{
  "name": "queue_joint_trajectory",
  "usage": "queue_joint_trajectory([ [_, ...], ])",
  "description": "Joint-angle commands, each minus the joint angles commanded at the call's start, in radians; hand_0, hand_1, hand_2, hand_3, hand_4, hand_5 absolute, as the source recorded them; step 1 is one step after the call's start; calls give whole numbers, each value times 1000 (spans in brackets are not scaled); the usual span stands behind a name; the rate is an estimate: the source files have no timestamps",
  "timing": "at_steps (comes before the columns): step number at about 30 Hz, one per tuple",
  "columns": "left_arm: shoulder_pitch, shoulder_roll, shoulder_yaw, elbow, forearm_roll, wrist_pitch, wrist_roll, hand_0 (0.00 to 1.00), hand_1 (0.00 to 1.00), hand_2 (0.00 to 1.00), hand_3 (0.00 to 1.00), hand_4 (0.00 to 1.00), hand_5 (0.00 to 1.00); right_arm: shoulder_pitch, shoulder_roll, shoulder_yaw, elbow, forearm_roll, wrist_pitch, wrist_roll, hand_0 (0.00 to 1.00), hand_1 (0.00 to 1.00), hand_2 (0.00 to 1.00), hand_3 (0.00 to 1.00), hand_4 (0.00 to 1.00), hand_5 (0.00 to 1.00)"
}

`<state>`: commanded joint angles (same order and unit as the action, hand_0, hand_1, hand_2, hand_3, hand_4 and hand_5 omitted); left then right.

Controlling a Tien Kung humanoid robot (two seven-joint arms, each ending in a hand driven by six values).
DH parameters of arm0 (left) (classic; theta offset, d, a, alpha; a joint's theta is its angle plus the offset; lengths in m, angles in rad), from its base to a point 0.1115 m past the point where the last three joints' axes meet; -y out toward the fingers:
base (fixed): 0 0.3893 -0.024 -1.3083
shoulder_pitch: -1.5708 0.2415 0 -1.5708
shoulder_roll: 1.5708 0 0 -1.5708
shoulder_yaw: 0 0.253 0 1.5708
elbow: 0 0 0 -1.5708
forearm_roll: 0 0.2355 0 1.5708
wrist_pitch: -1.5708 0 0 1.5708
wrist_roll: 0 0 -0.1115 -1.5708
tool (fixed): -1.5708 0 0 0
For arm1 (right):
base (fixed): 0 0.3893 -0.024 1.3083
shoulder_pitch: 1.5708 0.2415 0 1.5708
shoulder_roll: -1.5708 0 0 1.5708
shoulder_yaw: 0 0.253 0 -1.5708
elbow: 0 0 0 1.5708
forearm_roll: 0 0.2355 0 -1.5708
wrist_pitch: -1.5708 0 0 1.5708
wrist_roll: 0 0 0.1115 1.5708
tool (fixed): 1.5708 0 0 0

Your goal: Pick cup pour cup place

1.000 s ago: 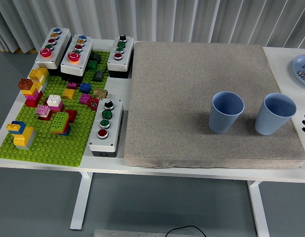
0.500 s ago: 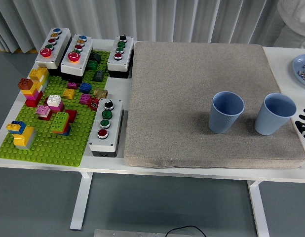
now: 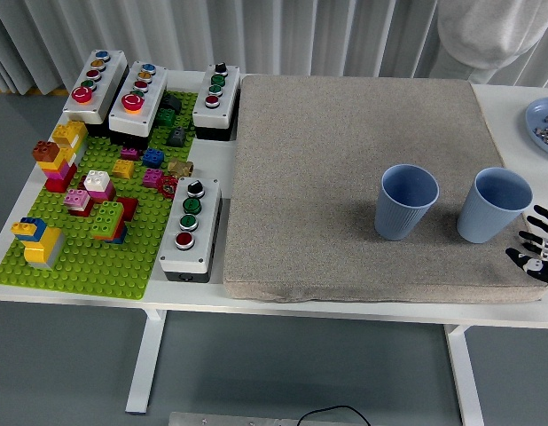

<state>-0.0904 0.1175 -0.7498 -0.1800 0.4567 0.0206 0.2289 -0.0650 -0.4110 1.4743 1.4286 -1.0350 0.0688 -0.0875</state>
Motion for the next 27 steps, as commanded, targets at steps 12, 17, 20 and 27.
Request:
queue_joint_trajectory([
  [12,-6,-1,-1,0,2,0,1,733,766,823,661,502,913,29,10,12,0,15,-7,-4,897,864,970,993,809,130],
  [17,-6,-2,0,0,2,0,2,734,765,822,661,502,913,44,16,7,1,17,-10,-6,895,866,962,987,807,137],
  [20,-6,-2,2,0,-1,0,1,733,765,822,661,502,913,50,20,2,1,19,-9,-8,895,863,961,980,805,140],
  [27,-7,-3,1,0,1,0,2,733,765,822,662,502,913,66,33,-7,-3,23,-11,-11,895,862,959,978,804,140],
])
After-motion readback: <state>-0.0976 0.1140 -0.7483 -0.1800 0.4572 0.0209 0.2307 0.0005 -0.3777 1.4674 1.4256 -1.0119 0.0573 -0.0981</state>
